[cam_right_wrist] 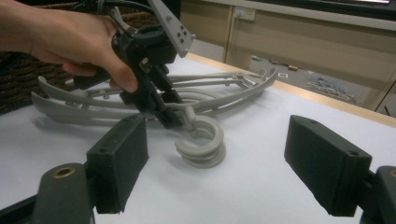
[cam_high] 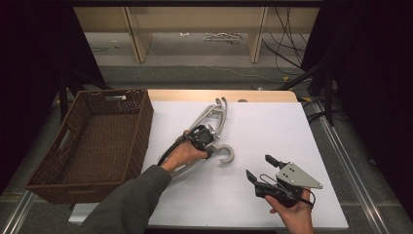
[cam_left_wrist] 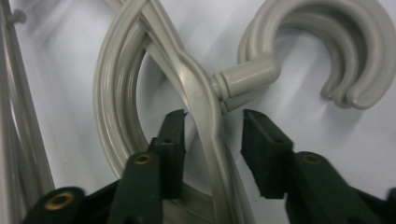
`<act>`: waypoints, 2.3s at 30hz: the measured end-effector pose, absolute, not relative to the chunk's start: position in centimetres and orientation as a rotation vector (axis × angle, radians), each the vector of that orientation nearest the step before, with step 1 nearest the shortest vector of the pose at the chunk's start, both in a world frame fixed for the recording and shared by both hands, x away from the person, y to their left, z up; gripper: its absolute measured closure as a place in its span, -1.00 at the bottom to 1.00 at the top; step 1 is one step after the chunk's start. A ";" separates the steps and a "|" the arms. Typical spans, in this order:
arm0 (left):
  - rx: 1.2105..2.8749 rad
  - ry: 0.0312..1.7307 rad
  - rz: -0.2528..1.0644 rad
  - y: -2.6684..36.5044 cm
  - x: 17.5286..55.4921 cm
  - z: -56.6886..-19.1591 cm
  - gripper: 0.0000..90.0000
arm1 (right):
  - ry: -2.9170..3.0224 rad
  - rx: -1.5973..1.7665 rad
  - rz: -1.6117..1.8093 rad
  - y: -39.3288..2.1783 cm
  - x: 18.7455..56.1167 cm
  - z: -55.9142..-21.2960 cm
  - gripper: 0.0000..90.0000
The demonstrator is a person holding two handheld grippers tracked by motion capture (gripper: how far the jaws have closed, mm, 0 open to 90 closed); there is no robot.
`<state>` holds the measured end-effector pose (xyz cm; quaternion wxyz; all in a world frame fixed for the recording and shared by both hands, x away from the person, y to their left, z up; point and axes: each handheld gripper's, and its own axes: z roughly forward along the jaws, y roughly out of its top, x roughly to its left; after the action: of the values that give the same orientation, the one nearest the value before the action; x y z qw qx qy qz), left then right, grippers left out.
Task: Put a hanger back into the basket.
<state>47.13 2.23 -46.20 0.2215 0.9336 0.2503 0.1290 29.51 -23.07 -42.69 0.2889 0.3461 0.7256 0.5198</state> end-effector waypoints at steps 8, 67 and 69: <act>2.578 0.718 0.313 2.6 47.5 -45.2 0.59 | 1.955 0.927 1.386 -23.1 29.6 -42.7 -0.50; 2.450 0.941 0.081 3.7 48.8 -42.5 0.80 | 1.954 0.893 1.389 -22.9 29.9 -43.0 -0.50; 2.404 0.956 0.090 4.2 48.9 -41.6 0.80 | 1.970 0.895 1.351 -23.1 29.8 -42.8 -0.50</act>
<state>48.94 4.19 -41.65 0.2728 0.8935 0.3551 0.0335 29.75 -23.10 -42.81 0.2910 0.3356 0.7388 0.5067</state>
